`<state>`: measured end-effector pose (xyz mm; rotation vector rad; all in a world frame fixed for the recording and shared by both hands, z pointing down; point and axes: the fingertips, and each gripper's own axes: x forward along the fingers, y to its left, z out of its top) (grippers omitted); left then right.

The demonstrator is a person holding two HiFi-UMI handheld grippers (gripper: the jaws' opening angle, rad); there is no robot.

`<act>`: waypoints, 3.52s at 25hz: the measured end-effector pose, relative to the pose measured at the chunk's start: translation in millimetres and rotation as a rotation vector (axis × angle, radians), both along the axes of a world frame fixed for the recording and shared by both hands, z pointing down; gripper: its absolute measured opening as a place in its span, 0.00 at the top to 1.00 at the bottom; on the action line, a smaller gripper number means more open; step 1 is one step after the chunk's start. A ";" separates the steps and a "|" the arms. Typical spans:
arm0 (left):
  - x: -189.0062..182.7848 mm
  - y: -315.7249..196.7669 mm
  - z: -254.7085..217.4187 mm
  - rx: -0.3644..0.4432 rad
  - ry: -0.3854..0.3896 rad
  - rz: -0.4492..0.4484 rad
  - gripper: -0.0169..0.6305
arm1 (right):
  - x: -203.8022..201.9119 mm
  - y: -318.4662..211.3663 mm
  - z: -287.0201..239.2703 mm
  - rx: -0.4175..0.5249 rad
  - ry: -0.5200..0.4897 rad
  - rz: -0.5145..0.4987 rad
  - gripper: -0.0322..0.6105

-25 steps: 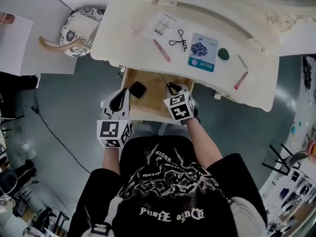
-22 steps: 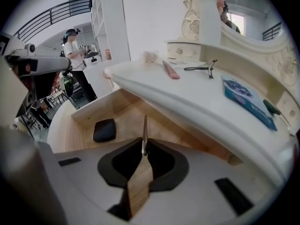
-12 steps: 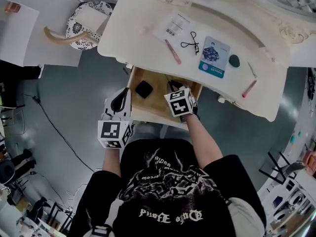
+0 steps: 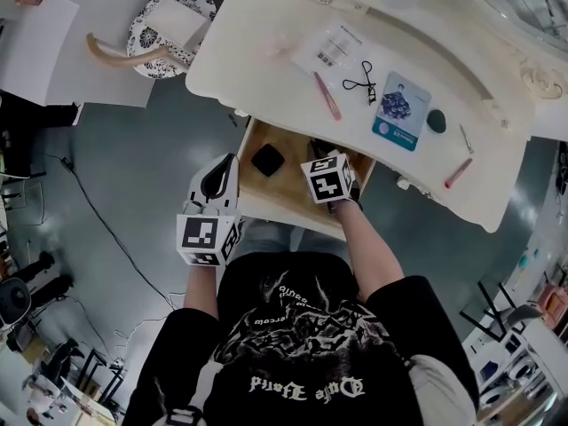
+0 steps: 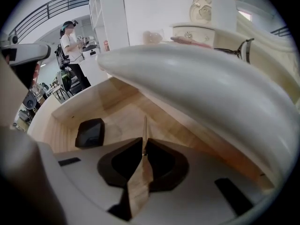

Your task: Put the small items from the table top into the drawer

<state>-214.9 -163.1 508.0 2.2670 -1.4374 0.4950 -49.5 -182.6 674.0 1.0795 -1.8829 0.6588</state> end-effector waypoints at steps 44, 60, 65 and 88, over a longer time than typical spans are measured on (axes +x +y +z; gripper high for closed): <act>19.4 -1.8 -11.3 0.029 0.021 0.019 0.95 | 0.2 21.2 -40.9 0.025 -0.114 0.025 0.76; 58.0 13.7 -30.5 0.075 0.074 0.081 0.95 | 27.7 44.3 -139.0 0.238 -0.237 0.086 0.74; 74.4 17.6 -40.9 0.091 0.096 0.099 0.95 | 37.6 43.1 -169.2 0.330 -0.267 0.093 0.75; 116.3 22.8 -57.5 0.136 0.110 0.148 0.95 | 85.6 51.7 -205.2 0.465 -0.228 0.146 0.92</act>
